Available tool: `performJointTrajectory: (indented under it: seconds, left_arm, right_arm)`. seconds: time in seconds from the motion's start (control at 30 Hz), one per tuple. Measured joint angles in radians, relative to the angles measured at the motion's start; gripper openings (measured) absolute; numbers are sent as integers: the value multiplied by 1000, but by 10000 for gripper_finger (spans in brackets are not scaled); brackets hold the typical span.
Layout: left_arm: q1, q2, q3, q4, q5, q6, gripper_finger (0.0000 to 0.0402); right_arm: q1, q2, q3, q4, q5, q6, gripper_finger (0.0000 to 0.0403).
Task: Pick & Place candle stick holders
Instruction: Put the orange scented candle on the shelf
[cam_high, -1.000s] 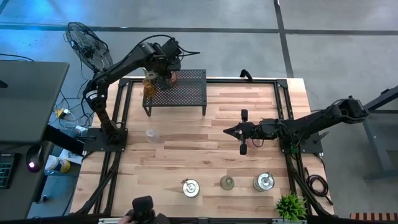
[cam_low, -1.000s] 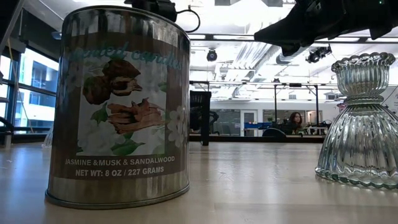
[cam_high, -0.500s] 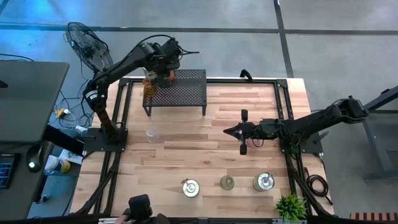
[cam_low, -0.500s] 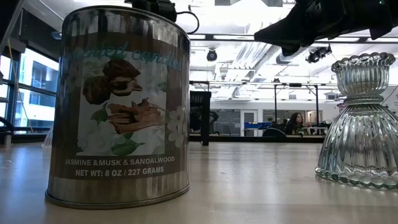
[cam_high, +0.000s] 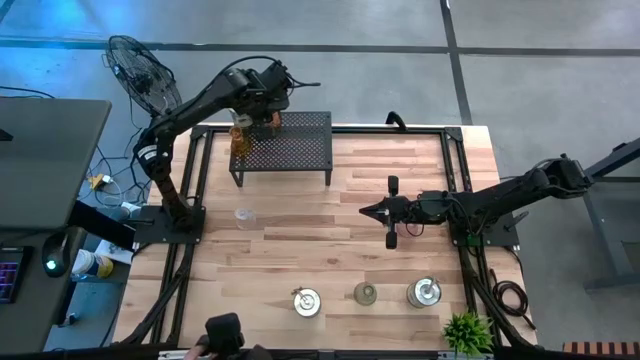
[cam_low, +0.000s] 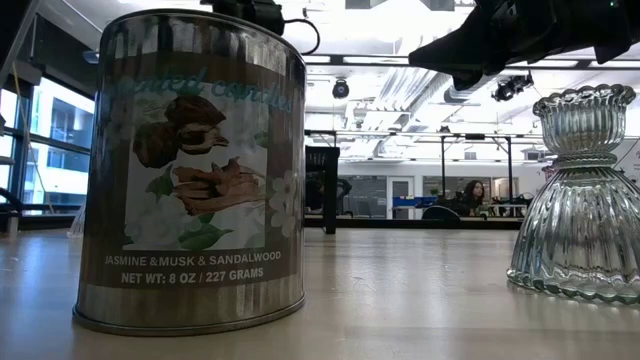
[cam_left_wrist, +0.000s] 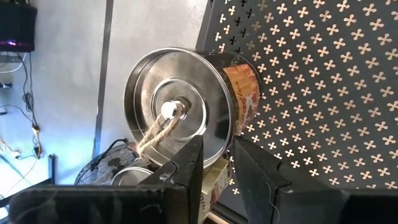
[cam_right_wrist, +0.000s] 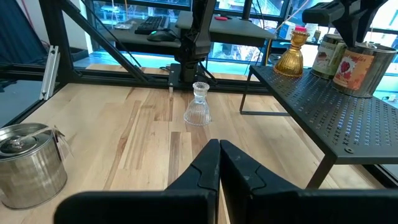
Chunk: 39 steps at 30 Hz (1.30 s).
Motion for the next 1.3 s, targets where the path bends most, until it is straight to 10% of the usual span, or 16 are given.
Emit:
performJointTrajectory:
  seconds: [0.3, 0.6, 1.3]
  left_arm:
    - [-8, -1, 78, -9, 46, 0, 83]
    - [-6, 10, 109, 163, 308, -39, 83]
    - [68, 104, 108, 214, 258, -54, 2]
  right_arm:
    - [0, 0, 0, 0, 0, 0, 2]
    - [0, 0, 0, 0, 0, 0, 2]
    - [0, 0, 0, -17, -1, 0, 1]
